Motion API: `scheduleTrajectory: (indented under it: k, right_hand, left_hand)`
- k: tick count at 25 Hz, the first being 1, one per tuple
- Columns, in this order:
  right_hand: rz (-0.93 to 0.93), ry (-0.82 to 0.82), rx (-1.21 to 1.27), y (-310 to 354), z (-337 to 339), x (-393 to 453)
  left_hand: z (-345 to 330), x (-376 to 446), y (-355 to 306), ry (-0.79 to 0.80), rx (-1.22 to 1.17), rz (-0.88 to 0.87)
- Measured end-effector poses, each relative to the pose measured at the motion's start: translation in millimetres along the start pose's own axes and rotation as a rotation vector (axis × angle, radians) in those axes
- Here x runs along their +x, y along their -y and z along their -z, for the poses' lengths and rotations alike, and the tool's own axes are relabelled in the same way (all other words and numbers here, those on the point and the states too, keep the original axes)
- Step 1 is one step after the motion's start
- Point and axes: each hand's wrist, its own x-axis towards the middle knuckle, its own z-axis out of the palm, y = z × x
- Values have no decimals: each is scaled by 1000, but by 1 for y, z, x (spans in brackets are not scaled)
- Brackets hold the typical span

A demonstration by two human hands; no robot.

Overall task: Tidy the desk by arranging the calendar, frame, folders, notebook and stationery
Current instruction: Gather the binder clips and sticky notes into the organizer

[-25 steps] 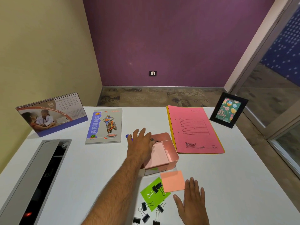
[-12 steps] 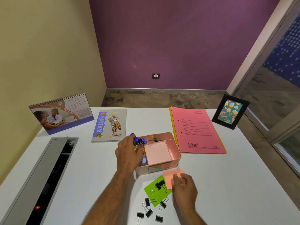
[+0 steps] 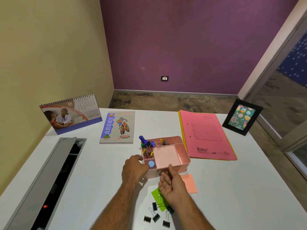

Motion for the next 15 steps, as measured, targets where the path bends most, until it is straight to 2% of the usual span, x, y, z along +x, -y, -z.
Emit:
scheduleTrajectory:
  k: [15]
  right_hand:
    - [-84, 29, 31, -27, 18, -1]
  left_hand:
    - [-6, 14, 2, -36, 25, -61]
